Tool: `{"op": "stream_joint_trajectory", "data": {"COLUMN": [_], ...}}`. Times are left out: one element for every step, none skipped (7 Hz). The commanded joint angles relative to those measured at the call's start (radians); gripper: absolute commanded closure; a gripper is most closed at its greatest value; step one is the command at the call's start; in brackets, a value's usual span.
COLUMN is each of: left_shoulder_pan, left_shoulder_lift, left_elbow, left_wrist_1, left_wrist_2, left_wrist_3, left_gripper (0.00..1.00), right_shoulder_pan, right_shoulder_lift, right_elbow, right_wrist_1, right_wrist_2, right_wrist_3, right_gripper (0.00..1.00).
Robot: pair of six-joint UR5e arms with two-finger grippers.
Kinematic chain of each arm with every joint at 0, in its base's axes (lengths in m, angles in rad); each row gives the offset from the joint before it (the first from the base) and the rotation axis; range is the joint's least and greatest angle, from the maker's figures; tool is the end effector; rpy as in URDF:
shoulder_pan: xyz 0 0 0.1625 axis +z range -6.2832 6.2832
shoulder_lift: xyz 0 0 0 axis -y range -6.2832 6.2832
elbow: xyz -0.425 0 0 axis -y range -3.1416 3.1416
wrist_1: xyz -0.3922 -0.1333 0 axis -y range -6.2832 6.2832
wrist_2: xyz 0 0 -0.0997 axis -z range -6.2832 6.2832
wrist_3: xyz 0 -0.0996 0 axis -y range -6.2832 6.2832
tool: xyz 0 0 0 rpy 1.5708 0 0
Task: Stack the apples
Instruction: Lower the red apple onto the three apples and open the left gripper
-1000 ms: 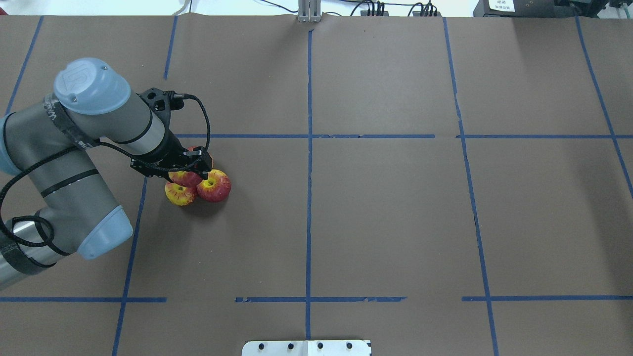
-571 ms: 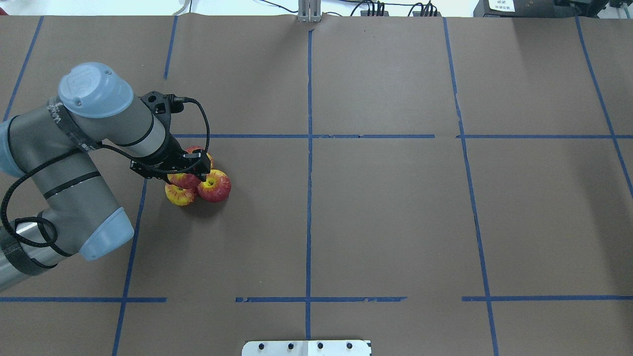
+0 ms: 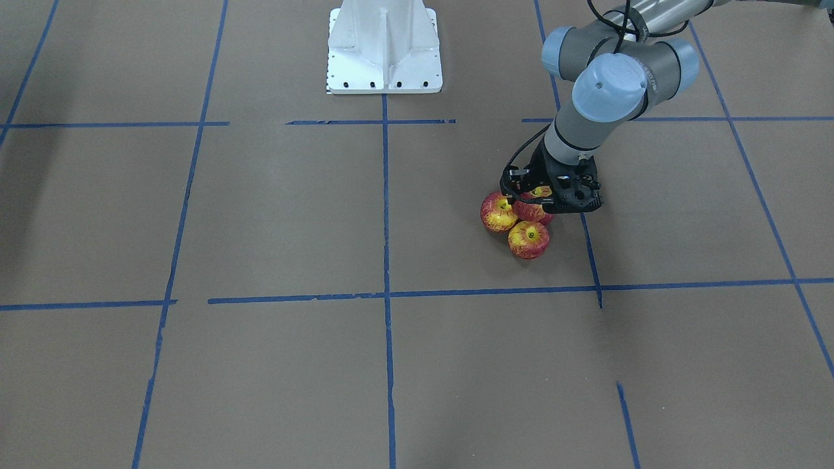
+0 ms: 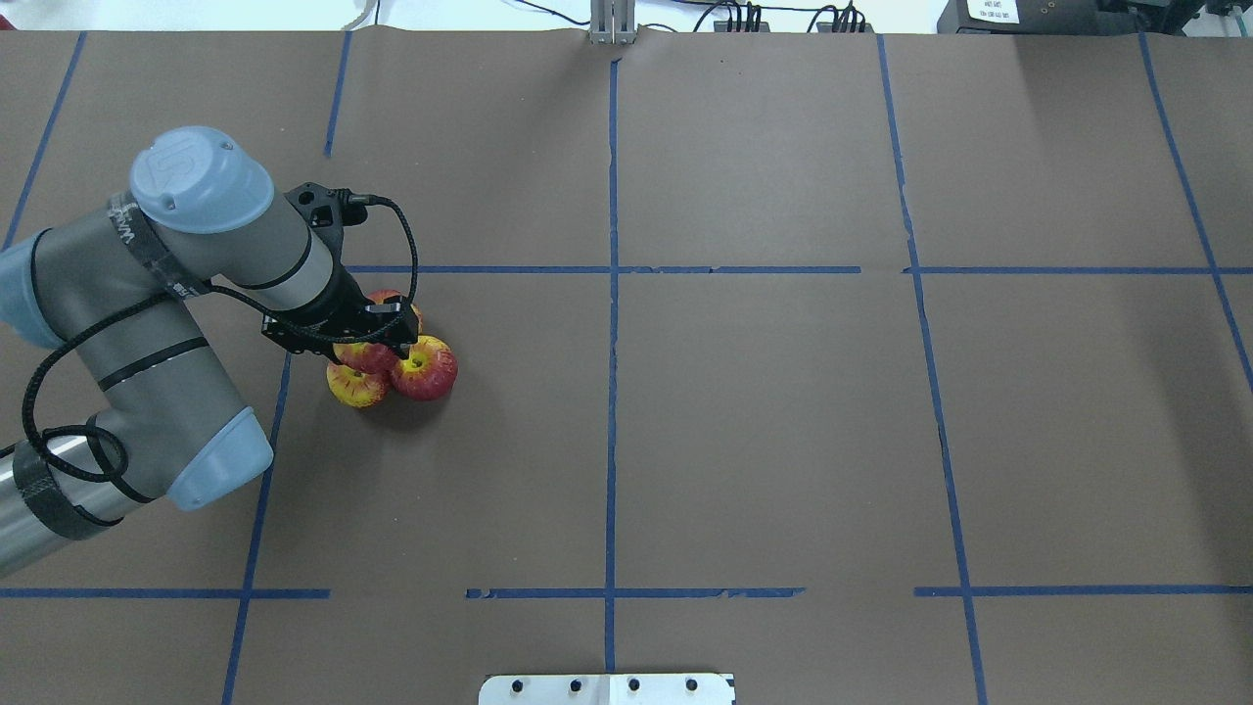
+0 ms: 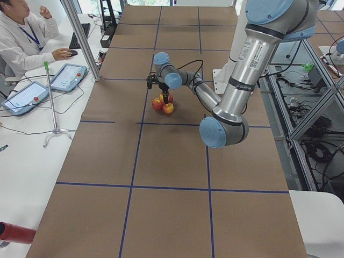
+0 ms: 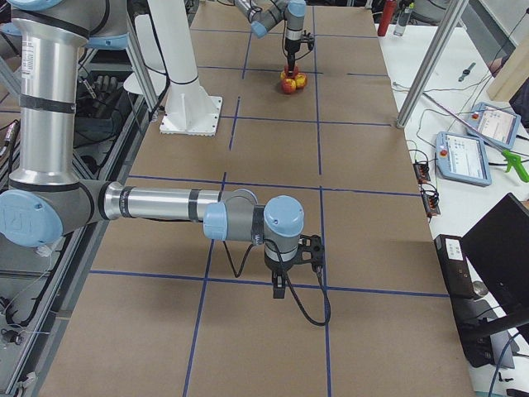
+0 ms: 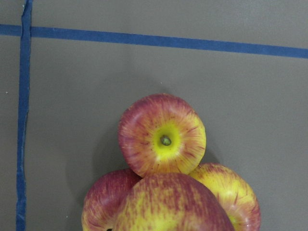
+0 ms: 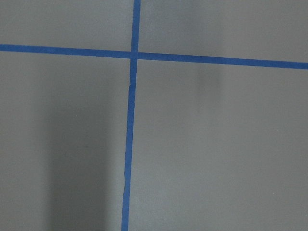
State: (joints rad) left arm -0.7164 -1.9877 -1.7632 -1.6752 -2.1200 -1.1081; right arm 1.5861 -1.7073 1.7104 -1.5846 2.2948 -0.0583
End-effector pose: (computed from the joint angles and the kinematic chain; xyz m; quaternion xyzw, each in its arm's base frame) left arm 0.4177 -0.4715 0.3256 -0.0242 0.4207 -0.0201 0.9066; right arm 0.0739 -0.4322 0.6580 0.0080 -0.3541 -0.0182 0.9350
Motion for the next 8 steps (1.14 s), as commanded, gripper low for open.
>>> {"op": "stream_joint_trajectory", "data": {"left_shoulder_pan": [0.000, 0.002, 0.006, 0.006, 0.006, 0.006, 0.006, 0.006], "left_shoulder_lift": [0.000, 0.000, 0.000, -0.002, -0.002, -0.005, -0.003, -0.003], "left_elbow": [0.007, 0.010, 0.013, 0.014, 0.014, 0.013, 0.011, 0.005], "left_wrist_1": [-0.003, -0.004, -0.005, -0.005, -0.005, -0.005, -0.003, -0.001], "left_wrist_2": [0.000, 0.000, 0.000, 0.000, 0.000, 0.000, 0.002, 0.002], "left_wrist_3": [0.001, 0.001, 0.002, 0.002, 0.002, 0.002, 0.002, 0.004], "left_gripper": [0.86, 0.78, 0.70, 0.46, 0.20, 0.00, 0.00, 0.00], "right_shoulder_pan": [0.000, 0.000, 0.000, 0.000, 0.000, 0.000, 0.000, 0.000], "right_shoulder_lift": [0.000, 0.000, 0.000, 0.000, 0.000, 0.000, 0.000, 0.000], "right_elbow": [0.000, 0.000, 0.000, 0.000, 0.000, 0.000, 0.000, 0.000], "right_wrist_1": [0.000, 0.000, 0.000, 0.000, 0.000, 0.000, 0.000, 0.000], "right_wrist_2": [0.000, 0.000, 0.000, 0.000, 0.000, 0.000, 0.000, 0.000], "right_wrist_3": [0.000, 0.000, 0.000, 0.000, 0.000, 0.000, 0.000, 0.000], "right_gripper": [0.00, 0.00, 0.00, 0.00, 0.00, 0.00, 0.00, 0.00]}}
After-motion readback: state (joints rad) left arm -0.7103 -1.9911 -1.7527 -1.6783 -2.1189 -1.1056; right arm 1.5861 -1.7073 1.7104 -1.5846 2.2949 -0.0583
